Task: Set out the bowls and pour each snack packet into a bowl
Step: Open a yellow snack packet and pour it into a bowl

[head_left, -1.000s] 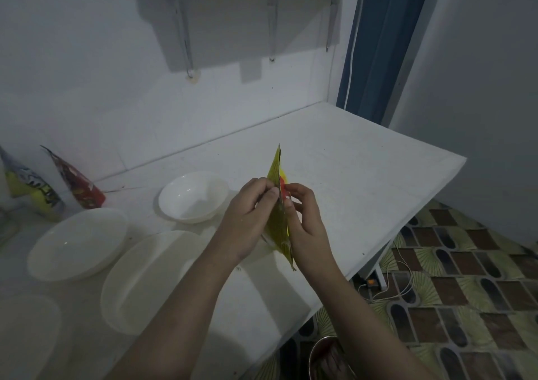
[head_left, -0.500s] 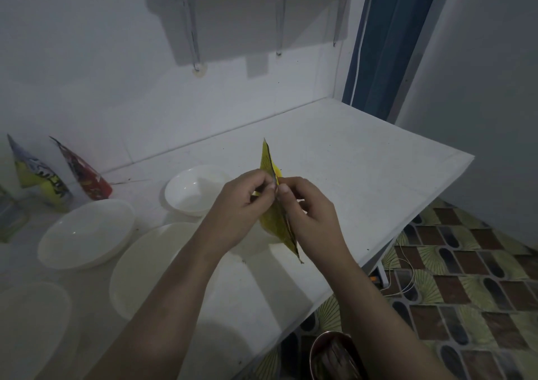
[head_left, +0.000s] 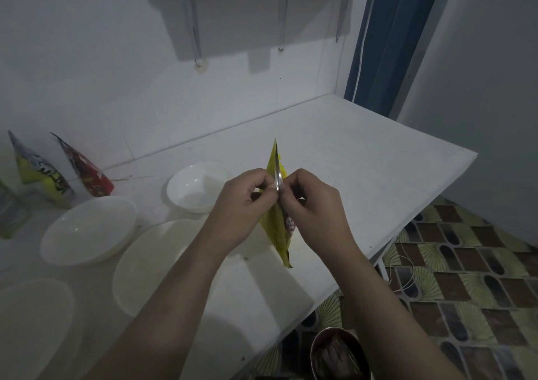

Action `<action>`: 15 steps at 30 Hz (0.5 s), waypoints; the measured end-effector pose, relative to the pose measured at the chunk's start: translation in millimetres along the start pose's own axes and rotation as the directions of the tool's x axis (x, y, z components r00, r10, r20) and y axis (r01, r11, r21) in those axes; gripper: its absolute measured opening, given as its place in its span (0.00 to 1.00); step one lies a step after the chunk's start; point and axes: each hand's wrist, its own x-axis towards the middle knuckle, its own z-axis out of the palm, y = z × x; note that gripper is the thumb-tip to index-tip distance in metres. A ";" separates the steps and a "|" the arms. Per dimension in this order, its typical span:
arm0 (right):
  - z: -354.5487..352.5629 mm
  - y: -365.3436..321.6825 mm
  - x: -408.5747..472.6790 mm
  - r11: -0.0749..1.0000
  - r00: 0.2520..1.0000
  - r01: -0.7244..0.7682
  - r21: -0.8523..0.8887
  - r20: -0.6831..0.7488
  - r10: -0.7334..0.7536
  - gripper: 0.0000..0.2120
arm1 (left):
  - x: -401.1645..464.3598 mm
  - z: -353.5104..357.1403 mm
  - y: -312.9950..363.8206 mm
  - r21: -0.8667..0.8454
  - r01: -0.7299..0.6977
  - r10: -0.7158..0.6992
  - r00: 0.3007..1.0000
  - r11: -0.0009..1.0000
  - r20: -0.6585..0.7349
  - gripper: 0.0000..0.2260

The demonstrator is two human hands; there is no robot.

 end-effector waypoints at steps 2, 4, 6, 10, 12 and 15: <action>0.3 1.3 0.4 0.999 1.000 0.013 -0.043 -0.009 -0.013 0.07 | 0.3 1.1 -0.4 -0.007 0.026 -0.026 1.000 1.000 -0.004 0.08; 0.8 2.6 0.7 0.998 1.000 0.003 -0.057 -0.016 -0.004 0.07 | 1.1 1.6 -1.1 -0.005 0.046 -0.046 0.999 0.999 -0.009 0.09; 0.0 2.7 2.4 0.997 0.999 -0.025 -0.067 -0.039 0.023 0.06 | 2.1 1.3 -0.1 -0.007 0.069 -0.069 0.997 0.998 -0.029 0.10; -6.1 1.0 9.4 0.990 0.992 -0.048 -0.132 -0.121 0.032 0.06 | 4.9 -4.4 2.6 0.027 0.077 -0.075 0.994 0.997 -0.078 0.09; -7.1 -1.5 10.5 0.987 0.989 -0.060 -0.152 -0.141 0.038 0.06 | 6.2 -6.8 4.4 0.057 0.072 -0.066 0.992 0.996 -0.104 0.08; -7.6 -7.6 12.5 0.978 0.986 -0.064 -0.200 -0.166 0.030 0.07 | 7.8 -7.9 10.8 0.145 0.042 -0.019 0.988 0.989 -0.155 0.08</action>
